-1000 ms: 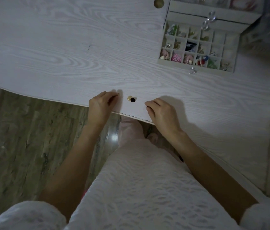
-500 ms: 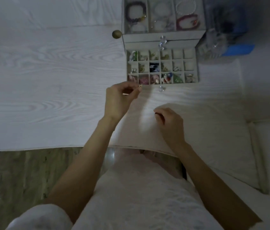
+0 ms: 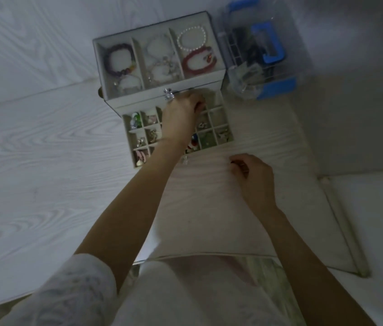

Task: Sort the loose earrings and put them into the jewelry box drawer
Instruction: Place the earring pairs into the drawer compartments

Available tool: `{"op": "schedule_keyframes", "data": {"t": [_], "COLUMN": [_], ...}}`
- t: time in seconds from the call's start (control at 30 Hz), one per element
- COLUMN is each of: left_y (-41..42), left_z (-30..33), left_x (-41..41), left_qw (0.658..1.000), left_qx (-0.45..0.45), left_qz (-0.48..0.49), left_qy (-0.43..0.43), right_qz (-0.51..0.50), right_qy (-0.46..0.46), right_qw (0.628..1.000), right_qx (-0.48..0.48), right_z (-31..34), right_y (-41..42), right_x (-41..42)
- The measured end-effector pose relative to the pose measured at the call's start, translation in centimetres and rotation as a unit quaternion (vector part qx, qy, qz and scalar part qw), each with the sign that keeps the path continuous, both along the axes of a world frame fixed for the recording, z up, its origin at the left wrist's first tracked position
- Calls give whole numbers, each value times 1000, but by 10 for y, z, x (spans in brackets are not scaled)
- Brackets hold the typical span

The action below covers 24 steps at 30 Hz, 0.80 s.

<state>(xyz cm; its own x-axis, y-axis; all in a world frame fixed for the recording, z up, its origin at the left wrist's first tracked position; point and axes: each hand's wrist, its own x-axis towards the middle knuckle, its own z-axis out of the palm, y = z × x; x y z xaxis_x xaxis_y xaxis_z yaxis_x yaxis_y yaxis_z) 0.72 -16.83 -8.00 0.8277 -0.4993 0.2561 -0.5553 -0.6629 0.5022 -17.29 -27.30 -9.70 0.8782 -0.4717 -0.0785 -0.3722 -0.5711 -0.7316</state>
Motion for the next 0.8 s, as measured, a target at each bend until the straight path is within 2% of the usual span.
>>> {"op": "schedule_keyframes", "data": {"t": [0.13, 0.33, 0.5, 0.67, 0.8], "left_y": [-2, 5, 37, 71, 79], "left_z": [-4, 4, 3, -7, -7], "left_x": [1, -3, -43, -65, -69], "left_qw": [999, 999, 997, 997, 997], "left_qx": [38, 33, 68, 68, 68], "left_qz": [11, -7, 20, -41, -29], "left_qy": [14, 32, -14, -21, -13], "right_qz": [1, 8, 26, 71, 119], "right_qy": [-15, -95, -118, -86, -49], "right_qw": [1000, 995, 991, 984, 976], "right_qx": [1, -6, -56, -139, -175], "right_z": [1, 17, 21, 10, 4], "right_y": [-3, -9, -13, -12, -16], "right_x": [4, 27, 71, 104, 113]}}
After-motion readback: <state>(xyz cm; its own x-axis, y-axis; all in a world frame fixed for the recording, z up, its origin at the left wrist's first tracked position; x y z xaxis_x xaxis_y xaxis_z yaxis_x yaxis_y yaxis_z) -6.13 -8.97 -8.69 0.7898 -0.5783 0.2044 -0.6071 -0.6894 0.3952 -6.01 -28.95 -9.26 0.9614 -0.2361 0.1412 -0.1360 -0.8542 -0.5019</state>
